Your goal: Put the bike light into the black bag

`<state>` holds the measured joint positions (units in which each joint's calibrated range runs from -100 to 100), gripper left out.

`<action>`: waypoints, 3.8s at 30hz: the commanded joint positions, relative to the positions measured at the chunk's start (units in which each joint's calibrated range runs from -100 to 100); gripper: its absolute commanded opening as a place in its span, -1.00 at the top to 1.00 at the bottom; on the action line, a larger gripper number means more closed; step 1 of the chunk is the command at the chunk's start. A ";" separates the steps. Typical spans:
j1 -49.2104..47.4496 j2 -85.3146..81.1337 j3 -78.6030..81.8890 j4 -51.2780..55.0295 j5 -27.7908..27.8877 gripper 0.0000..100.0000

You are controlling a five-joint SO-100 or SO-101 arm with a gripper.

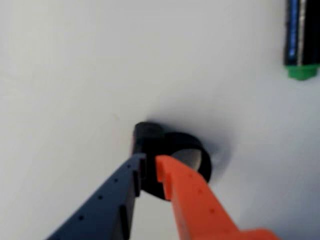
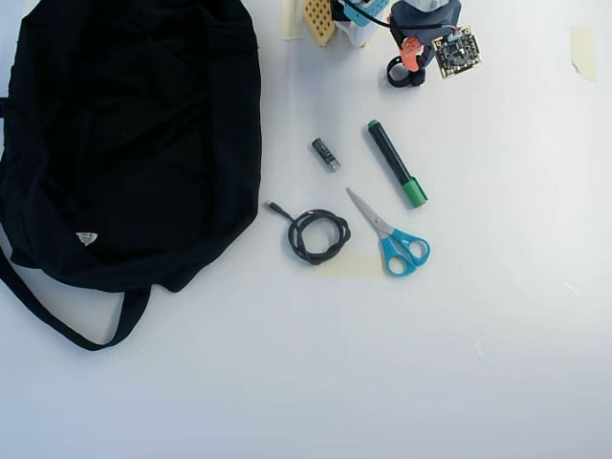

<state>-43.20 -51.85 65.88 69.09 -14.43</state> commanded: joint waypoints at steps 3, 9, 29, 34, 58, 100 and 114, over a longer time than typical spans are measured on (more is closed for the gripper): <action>1.84 -1.43 -0.02 0.51 0.69 0.96; 1.92 -9.23 6.09 0.51 0.22 0.96; 1.84 -12.55 8.60 0.34 -0.72 0.59; -0.70 -12.47 8.78 0.34 -1.98 0.59; -3.17 -12.47 12.29 -0.44 -5.07 0.38; -3.02 -12.47 -0.65 5.94 -4.34 0.96; 1.62 8.11 -28.05 10.59 -0.04 0.96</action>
<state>-43.86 -49.19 49.53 78.19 -16.43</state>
